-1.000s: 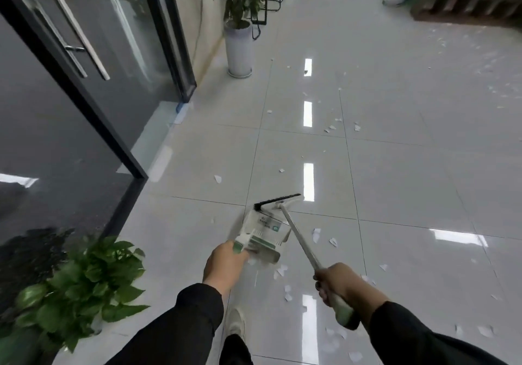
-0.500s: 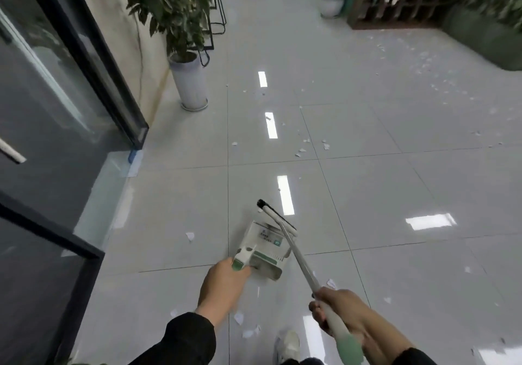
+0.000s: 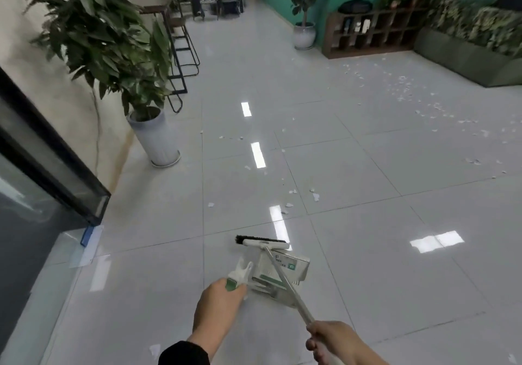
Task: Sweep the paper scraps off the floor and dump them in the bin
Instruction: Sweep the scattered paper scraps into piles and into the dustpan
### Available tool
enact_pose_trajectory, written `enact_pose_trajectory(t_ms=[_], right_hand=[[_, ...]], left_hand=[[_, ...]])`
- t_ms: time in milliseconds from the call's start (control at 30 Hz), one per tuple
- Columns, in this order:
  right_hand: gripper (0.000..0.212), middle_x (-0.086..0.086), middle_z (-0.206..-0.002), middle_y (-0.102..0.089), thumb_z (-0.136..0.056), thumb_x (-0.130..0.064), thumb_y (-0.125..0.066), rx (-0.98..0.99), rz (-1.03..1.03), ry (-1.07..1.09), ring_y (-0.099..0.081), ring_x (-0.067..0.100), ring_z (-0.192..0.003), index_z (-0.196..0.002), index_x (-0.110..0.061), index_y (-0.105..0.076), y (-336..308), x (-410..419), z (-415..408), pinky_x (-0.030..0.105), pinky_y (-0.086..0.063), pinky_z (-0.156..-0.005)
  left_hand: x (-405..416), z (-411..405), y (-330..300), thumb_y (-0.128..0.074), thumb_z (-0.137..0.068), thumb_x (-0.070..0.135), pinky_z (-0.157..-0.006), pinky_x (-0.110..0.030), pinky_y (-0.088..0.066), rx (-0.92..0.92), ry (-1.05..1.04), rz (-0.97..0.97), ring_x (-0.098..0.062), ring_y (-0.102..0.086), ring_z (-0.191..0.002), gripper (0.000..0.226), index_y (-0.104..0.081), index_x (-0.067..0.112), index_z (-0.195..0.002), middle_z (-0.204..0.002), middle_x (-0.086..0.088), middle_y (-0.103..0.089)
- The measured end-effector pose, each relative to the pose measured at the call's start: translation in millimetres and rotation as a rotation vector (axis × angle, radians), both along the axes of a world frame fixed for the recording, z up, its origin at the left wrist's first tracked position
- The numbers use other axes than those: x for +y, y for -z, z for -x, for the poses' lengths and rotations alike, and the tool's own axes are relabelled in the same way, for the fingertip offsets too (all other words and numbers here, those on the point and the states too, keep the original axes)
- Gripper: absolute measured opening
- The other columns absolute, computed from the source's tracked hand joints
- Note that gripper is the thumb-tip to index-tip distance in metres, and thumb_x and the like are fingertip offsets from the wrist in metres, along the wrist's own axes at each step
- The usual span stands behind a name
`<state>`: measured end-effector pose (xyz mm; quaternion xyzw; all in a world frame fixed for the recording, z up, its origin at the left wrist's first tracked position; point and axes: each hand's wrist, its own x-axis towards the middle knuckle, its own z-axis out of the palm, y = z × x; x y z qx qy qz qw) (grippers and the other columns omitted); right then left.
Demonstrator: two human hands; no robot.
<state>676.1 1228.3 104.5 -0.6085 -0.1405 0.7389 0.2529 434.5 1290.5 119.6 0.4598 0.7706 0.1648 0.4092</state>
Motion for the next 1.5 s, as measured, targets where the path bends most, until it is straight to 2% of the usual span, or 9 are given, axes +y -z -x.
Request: enact_pose_trajectory(t_ms=[100,300,433,667,833,967,1200,1400,1500], right_hand=[[0.015,0.019,-0.062,-0.052,-0.094,0.0,-0.053,-0.034,0.046,0.027,-0.04,0.019,-0.039,-0.079,0.0,-0.053,-16.7,93.6,-18.4,0.019,-0.035,-0.039],[0.009,0.017,-0.062,-0.053,-0.094,-0.002,-0.05,-0.089,0.035,0.105,-0.039,0.018,-0.037,-0.086,0.003,-0.052,-35.4,265.9,-40.6,0.019,-0.037,-0.035],[0.008,0.014,-0.061,-0.052,-0.095,-0.005,-0.049,-0.121,0.048,0.182,-0.042,0.017,-0.034,-0.091,0.002,-0.051,-37.1,402.0,-51.9,0.018,-0.04,-0.034],[0.007,0.012,-0.055,-0.053,-0.095,-0.008,-0.051,-0.122,0.052,0.322,-0.041,0.016,-0.032,-0.093,-0.001,-0.05,-43.3,571.5,-71.3,0.017,-0.038,-0.033],[0.007,0.012,-0.059,-0.055,-0.093,-0.006,-0.056,-0.062,0.049,0.398,-0.042,0.017,-0.037,-0.09,0.001,-0.055,-36.0,703.2,-113.7,0.019,-0.038,-0.036],[0.007,0.016,-0.063,-0.055,-0.091,-0.001,-0.06,-0.072,0.025,0.444,-0.042,0.019,-0.04,-0.086,0.004,-0.059,-28.4,776.3,-147.2,0.022,-0.039,-0.039],[0.019,0.02,-0.061,-0.056,-0.086,0.005,-0.057,-0.15,-0.008,0.348,-0.049,0.023,-0.042,-0.067,0.008,-0.062,-19.2,985.3,-244.8,0.026,-0.041,-0.044],[0.012,0.023,-0.063,-0.059,-0.083,0.008,-0.058,-0.219,0.006,0.291,-0.052,0.024,-0.043,-0.075,0.012,-0.064,-25.8,1182.0,-311.8,0.025,-0.042,-0.045],[0.02,0.022,-0.063,-0.06,-0.082,0.003,-0.059,-0.232,0.019,0.3,-0.053,0.025,-0.048,-0.063,0.008,-0.064,-24.1,1284.2,-340.1,0.027,-0.043,-0.051]], left_hand=[[90.3,-23.1,-19.0,-0.061,-0.094,0.04,-0.048,-0.024,-0.03,-0.019,0.007,-0.012,-0.007,-0.047,-0.041,0.036,-0.052,0.022,-0.065,-0.059,0.004,-0.051],[263.5,-46.4,-28.6,-0.063,-0.093,0.042,-0.055,-0.028,-0.031,-0.038,0.043,-0.04,-0.02,-0.048,-0.058,0.037,-0.053,0.021,-0.064,-0.061,0.002,-0.055],[403.1,-65.3,-25.1,-0.064,-0.093,0.037,-0.057,-0.028,-0.037,-0.059,0.123,-0.073,-0.024,-0.055,-0.065,0.028,-0.067,0.013,-0.078,-0.073,-0.005,-0.066],[582.3,-105.6,-34.1,-0.062,-0.094,0.033,-0.054,-0.028,-0.035,-0.092,0.213,-0.085,-0.021,-0.048,-0.06,0.032,-0.063,0.007,-0.077,-0.066,0.0,-0.058],[741.7,-154.1,-38.2,-0.061,-0.096,0.033,-0.053,-0.028,-0.031,-0.069,0.295,-0.096,-0.018,-0.042,-0.057,0.035,-0.053,0.015,-0.067,-0.064,0.003,-0.054],[830.1,-186.2,-33.9,-0.062,-0.097,0.036,-0.051,-0.029,-0.031,-0.068,0.301,-0.088,-0.017,-0.041,-0.056,0.034,-0.06,0.009,-0.076,-0.062,0.003,-0.052],[1041.1,-278.5,-29.0,-0.063,-0.096,0.037,-0.053,-0.029,-0.032,-0.036,0.265,-0.086,-0.018,-0.045,-0.058,0.034,-0.063,0.009,-0.077,-0.062,0.001,-0.053],[1225.6,-334.4,-32.6,-0.064,-0.093,0.038,-0.058,-0.03,-0.038,-0.046,0.239,-0.074,-0.022,-0.054,-0.067,0.03,-0.069,0.009,-0.085,-0.077,-0.01,-0.068],[1329.7,-358.5,-30.2,-0.064,-0.092,0.037,-0.056,-0.029,-0.036,-0.051,0.258,-0.058,-0.02,-0.051,-0.063,0.029,-0.068,0.009,-0.083,-0.069,-0.003,-0.063]])
